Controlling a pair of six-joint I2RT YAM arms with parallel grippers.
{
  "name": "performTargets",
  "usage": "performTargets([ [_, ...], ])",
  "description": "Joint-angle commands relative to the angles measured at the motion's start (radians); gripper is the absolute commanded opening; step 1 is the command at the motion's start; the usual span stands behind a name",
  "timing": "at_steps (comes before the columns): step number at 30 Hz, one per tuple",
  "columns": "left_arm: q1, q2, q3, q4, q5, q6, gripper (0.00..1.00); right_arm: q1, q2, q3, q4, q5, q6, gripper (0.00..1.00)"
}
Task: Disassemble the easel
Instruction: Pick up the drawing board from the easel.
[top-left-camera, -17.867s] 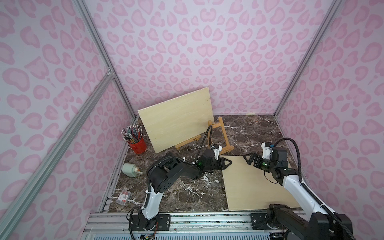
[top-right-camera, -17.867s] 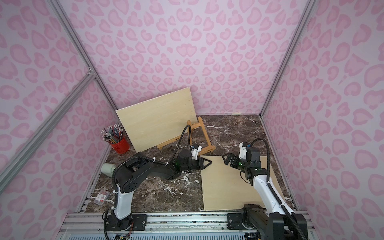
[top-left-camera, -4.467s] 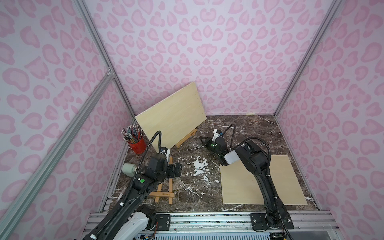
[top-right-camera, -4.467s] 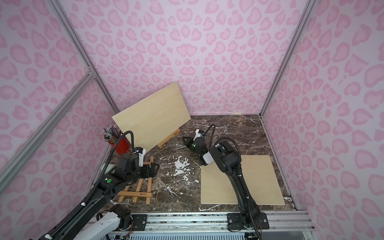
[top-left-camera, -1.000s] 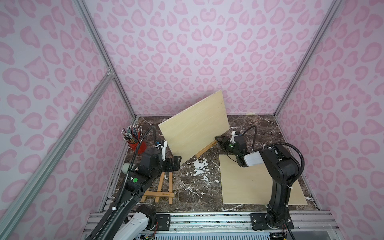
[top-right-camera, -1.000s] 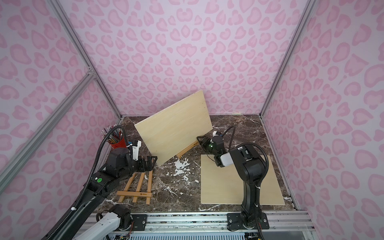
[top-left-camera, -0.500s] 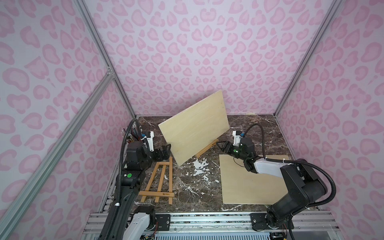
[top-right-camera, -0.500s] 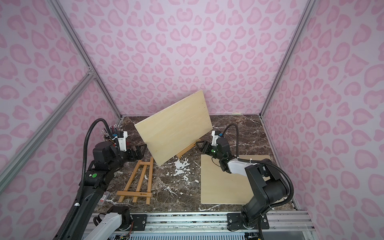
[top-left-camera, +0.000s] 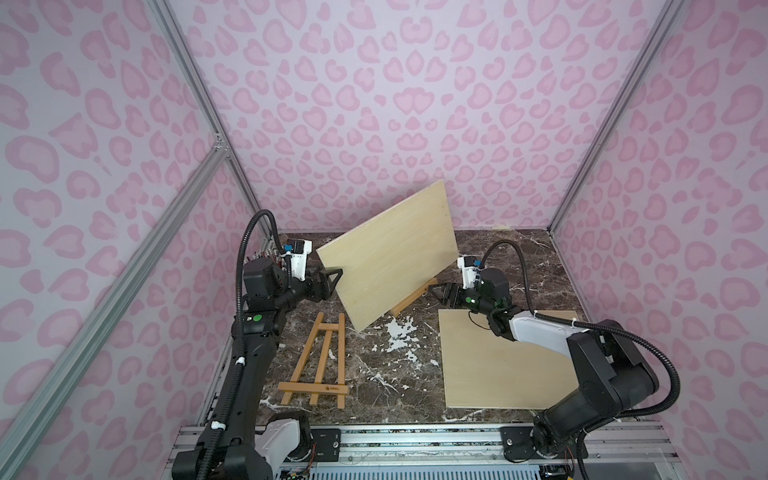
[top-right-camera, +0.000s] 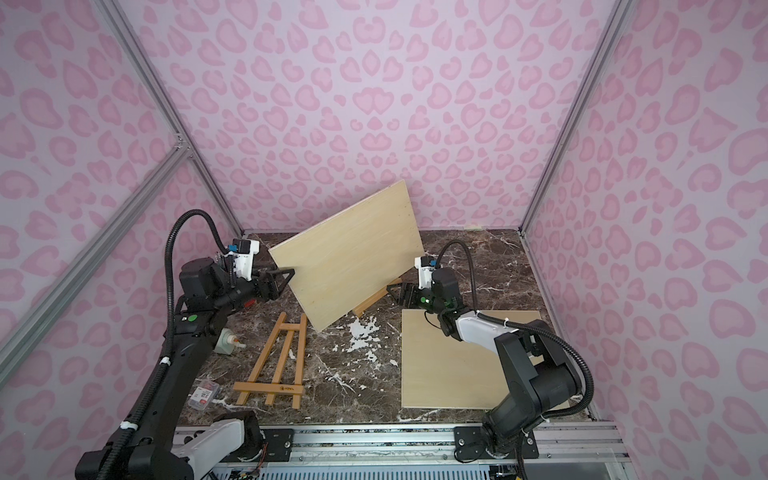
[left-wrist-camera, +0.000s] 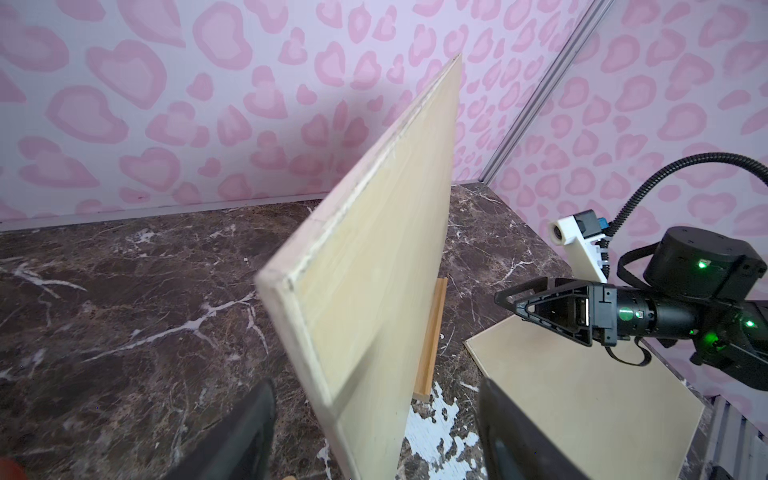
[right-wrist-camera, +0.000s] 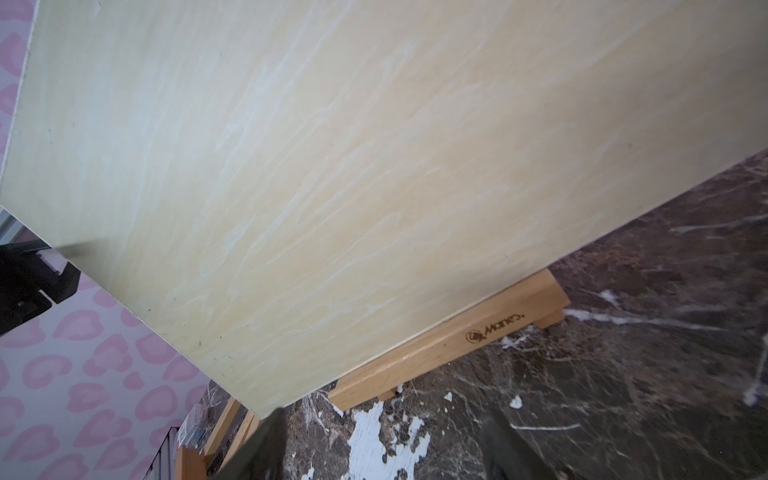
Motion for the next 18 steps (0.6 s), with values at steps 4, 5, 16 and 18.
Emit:
performTargets([
  [4, 0.008, 0.061, 0.02, 0.098, 0.068, 0.048, 0.69, -0.01, 0.003, 0.006, -0.011, -0.032, -0.049, 0.75],
  [5, 0.007, 0.067, 0.018, 0.11, 0.073, 0.046, 0.67, -0.012, 0.003, 0.007, -0.012, -0.035, -0.052, 0.75],
  [16, 0.009, 0.117, 0.004, 0.221, 0.129, 0.022, 0.45, -0.035, 0.014, 0.008, 0.011, -0.076, -0.066, 0.75],
  [18, 0.009, 0.127, 0.006, 0.229, 0.142, 0.02, 0.43, -0.039, 0.02, 0.011, 0.014, -0.081, -0.066, 0.75],
])
